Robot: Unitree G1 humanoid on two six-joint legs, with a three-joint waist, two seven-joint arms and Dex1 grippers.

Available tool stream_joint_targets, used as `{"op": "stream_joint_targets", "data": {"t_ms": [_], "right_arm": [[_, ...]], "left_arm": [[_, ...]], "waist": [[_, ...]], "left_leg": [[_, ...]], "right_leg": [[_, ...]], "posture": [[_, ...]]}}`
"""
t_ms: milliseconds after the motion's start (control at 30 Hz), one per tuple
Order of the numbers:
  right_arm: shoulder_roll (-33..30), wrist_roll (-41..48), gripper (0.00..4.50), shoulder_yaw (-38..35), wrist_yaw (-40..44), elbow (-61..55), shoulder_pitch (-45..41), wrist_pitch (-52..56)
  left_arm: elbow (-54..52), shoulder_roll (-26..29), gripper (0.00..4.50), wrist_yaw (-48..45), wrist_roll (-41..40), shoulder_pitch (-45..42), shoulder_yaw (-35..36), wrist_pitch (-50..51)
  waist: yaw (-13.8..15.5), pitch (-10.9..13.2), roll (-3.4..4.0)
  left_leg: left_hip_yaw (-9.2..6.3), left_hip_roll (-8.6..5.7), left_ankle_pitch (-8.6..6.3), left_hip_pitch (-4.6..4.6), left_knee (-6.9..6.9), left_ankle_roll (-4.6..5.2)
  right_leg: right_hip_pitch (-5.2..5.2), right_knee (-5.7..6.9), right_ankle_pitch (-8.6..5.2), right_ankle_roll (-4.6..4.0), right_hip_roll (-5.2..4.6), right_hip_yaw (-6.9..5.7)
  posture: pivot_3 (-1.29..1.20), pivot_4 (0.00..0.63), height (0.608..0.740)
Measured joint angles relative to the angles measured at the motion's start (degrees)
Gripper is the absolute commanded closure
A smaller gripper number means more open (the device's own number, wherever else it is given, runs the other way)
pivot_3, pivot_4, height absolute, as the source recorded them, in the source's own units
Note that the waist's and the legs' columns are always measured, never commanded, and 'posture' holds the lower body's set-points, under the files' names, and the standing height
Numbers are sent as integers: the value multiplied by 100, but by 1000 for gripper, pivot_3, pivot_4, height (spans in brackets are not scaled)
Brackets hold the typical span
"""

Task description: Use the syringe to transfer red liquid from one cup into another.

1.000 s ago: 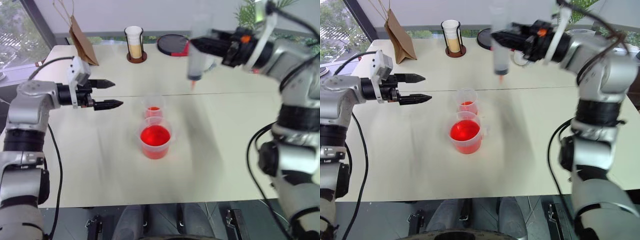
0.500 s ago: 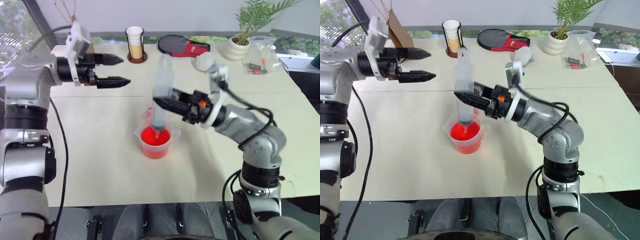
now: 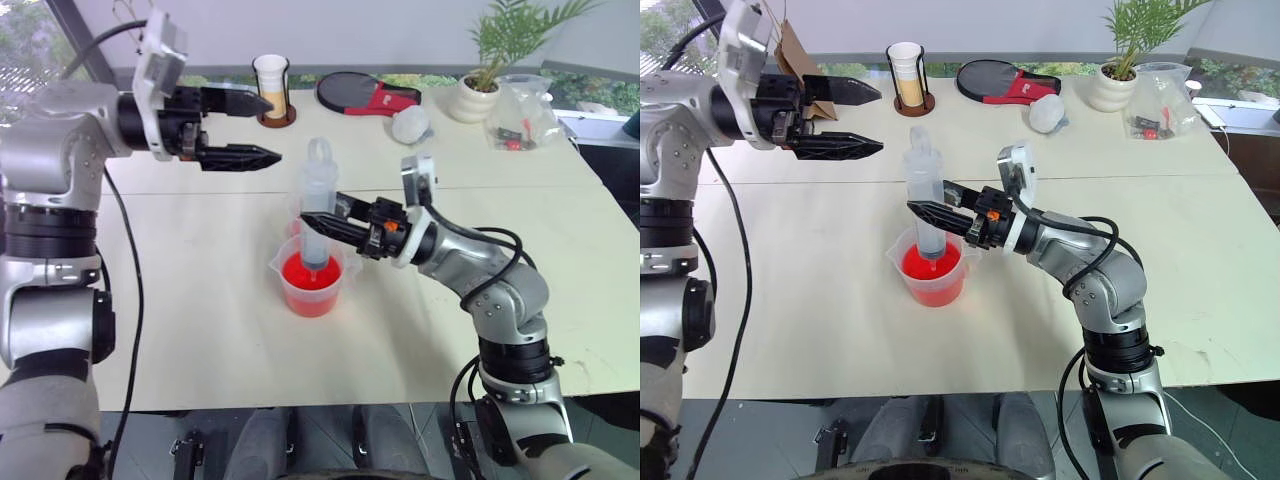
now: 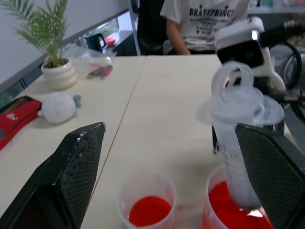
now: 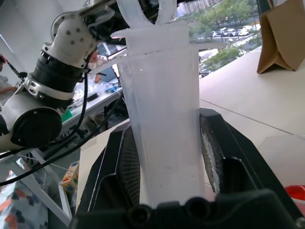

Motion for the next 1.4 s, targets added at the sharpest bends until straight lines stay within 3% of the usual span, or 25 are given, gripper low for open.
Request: {"op": "stream_joint_targets", "data": {"t_ms": [467,567,800,1400], "right_arm": [[-18,-278,3071,249,-49,65,112,-311],[-6,-332,3071,253,-90,90,112,-344],[34,-447,3071,237,-265,214,143,-446],[16,-690,3071,487,-267,40,565,-974]], "left_arm": [[229,-555,0,-41,42,-76,-100,-299],[229,-619,865,-71,104,-74,-182,-429],[176,-762,4448,-113,188,-8,-301,-562],[-586,-894,4481,244,-275,488,-128,346]], "waist": [[-1,0,0],[-6,0,0],[7,0,0],[-2,0,0]], "left_leg": [[1,0,1,6,0,-1],[1,0,1,6,0,-1],[1,-1,0,7,0,-1],[-2,0,1,13,-1,-2]], "right_leg": [[1,0,0,0,0,1],[1,0,0,0,0,2],[4,-1,0,0,-1,2],[8,-2,0,0,0,3]], "posture": [[0,150,740],[0,150,740],[0,150,740],[0,150,740]]}}
